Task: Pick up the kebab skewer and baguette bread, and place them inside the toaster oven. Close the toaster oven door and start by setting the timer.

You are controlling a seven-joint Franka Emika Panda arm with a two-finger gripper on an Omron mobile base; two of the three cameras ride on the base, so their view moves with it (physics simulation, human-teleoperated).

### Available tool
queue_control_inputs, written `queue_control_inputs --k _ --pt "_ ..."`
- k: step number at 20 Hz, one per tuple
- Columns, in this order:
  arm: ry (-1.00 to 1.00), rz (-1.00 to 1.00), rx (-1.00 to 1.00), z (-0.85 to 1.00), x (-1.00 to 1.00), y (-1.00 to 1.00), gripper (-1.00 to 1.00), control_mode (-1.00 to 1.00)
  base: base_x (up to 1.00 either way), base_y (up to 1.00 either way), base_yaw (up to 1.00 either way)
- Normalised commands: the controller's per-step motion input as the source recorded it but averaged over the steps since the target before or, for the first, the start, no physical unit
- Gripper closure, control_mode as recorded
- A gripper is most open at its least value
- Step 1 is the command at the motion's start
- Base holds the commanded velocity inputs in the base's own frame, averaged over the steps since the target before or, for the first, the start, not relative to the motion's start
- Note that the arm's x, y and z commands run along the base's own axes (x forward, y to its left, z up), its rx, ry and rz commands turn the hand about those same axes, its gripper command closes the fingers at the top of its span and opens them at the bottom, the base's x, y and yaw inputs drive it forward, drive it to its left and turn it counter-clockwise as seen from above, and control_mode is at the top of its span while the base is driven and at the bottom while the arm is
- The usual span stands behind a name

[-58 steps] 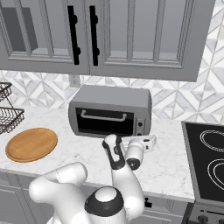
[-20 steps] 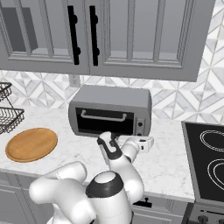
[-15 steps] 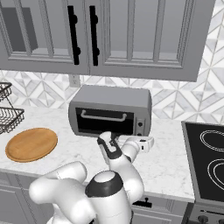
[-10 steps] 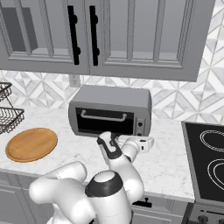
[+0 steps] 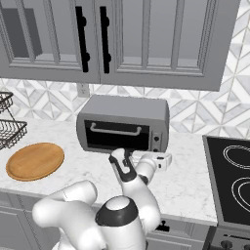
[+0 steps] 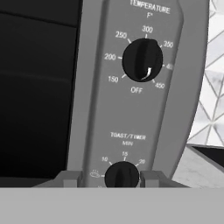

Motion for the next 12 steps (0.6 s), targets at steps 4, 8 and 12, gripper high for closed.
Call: queue_control_inputs --k 4,8,12 --pt "0.00 0.10 0.07 0.03 0.00 0.00 1.00 -1.00 0.00 0.00 0.00" --pt "0.00 0.12 0.07 0.05 0.00 0.00 1.00 -1.00 0.00 0.00 0.00" --pt "0.00 0.10 0.04 0.00 0.00 0.00 1.00 -1.00 0.00 0.00 0.00"
